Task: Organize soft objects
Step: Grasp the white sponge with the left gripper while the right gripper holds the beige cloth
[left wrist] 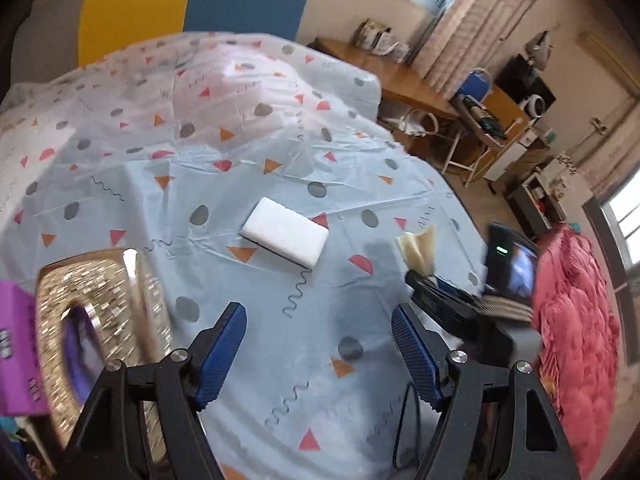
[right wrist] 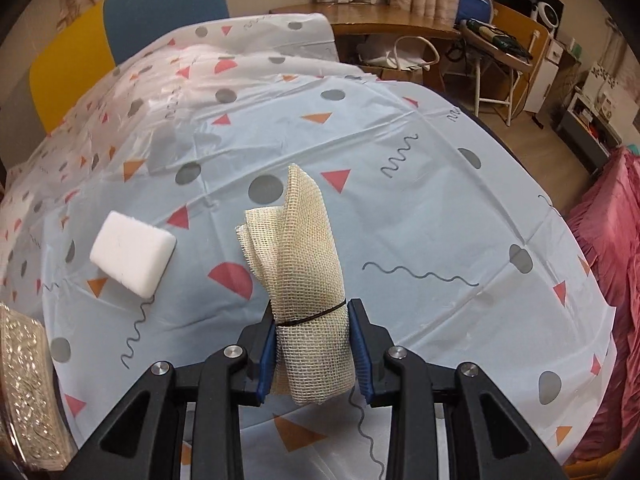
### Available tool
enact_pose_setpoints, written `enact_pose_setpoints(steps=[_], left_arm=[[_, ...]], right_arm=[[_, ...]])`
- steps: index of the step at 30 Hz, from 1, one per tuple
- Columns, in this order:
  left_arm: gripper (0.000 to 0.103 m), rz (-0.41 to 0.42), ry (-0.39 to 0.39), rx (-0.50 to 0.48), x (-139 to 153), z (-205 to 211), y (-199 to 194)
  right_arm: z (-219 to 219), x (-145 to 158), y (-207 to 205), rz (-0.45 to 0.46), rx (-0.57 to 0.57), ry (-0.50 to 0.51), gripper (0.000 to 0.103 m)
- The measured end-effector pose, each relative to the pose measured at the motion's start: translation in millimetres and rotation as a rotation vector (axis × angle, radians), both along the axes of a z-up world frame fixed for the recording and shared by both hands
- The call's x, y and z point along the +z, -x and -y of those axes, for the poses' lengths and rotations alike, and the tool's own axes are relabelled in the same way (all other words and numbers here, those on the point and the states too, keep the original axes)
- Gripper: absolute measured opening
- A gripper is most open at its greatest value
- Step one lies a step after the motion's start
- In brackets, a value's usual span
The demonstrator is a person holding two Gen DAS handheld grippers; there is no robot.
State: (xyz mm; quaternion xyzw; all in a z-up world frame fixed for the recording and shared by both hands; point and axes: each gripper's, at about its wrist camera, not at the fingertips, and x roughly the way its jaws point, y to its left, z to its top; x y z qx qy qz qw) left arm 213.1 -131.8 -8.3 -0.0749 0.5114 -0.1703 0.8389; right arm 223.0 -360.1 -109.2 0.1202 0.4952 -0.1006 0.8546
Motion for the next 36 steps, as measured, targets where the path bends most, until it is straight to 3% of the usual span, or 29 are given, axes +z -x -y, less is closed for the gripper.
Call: enact_pose_setpoints(steps=[7, 16, 20, 29, 32, 36], left_arm=[[0.076, -0.153, -0.001, 0.134, -58, 16, -68], [0.076, -0.233, -0.008, 0.247, -101, 38, -124], [0.077, -0.226, -0.016, 0.284, -106, 41, -140], [0.082, -0.188, -0.212, 0.17, -117, 61, -157], [0.076, -0.184, -0.183, 0.176, -116, 52, -152], [0.065, -0.179, -0.182, 0.065, -110, 51, -134]], right_arm=[[11, 8, 0, 0.043, -0.019, -0.06, 0.032], [10, 12, 2, 0.07, 0.003, -0.114, 0.032], [6, 15, 3, 0.081, 0.022, -0.114, 0.032], [-2, 11, 0, 0.056, 0.066, -0.108, 0.032], [-11, 7, -1, 0.03, 0.095, -0.071, 0.032], [-8, 3, -2, 0.014, 0.088, -0.066, 0.032]])
